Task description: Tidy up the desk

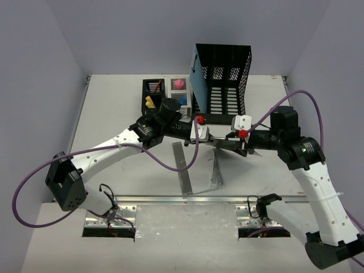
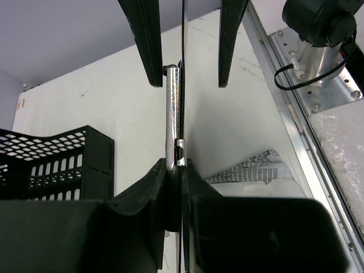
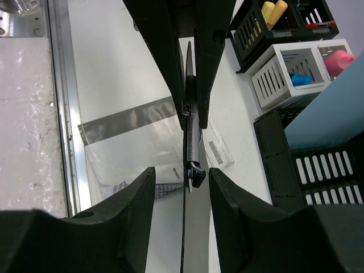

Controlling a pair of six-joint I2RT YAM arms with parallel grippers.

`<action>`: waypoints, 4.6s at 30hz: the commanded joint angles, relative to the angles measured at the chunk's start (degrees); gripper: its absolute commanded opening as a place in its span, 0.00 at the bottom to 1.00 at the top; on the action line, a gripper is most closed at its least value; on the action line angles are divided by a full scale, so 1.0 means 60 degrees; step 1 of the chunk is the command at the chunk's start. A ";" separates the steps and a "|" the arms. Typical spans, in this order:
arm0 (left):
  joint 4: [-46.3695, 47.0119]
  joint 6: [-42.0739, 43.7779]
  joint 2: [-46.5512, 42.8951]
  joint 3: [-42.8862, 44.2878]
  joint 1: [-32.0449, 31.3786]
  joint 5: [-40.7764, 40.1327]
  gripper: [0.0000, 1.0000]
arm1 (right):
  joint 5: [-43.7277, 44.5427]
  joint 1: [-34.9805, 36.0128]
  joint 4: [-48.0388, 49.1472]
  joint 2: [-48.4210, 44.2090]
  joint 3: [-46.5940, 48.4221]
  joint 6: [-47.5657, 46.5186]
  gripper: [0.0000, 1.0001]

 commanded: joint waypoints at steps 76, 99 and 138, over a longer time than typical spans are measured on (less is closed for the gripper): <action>0.0006 -0.6185 -0.6876 -0.2769 0.2456 -1.1557 1.00 | 1.0269 0.0009 0.8660 0.3374 0.4196 0.8297 0.01; 0.0138 -0.6361 -0.7038 -0.4028 0.2456 -1.1484 1.00 | 1.0945 0.0418 1.1705 0.6920 0.3289 0.8136 0.01; -0.3520 0.3868 -0.7800 -0.5858 0.2471 -0.1220 0.91 | 0.1221 0.1489 0.2649 0.0231 -0.1938 -0.1819 0.67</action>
